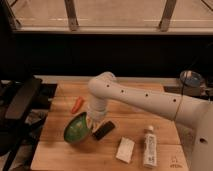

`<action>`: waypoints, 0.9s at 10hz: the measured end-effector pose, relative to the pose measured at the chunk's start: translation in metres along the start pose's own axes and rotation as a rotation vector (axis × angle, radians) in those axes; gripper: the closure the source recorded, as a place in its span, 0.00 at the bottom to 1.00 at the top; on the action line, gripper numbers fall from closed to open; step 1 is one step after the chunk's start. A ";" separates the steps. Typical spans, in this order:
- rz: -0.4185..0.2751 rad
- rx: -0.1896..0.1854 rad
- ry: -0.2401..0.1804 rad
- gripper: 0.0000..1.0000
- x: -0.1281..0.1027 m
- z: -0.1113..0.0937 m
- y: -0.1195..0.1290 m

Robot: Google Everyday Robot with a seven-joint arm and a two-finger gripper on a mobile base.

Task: Pick up the ceramic bowl

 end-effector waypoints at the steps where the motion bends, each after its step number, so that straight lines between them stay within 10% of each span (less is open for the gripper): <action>1: -0.002 0.000 0.001 0.96 0.000 -0.002 -0.001; 9: -0.008 -0.004 0.006 0.96 0.005 -0.019 -0.003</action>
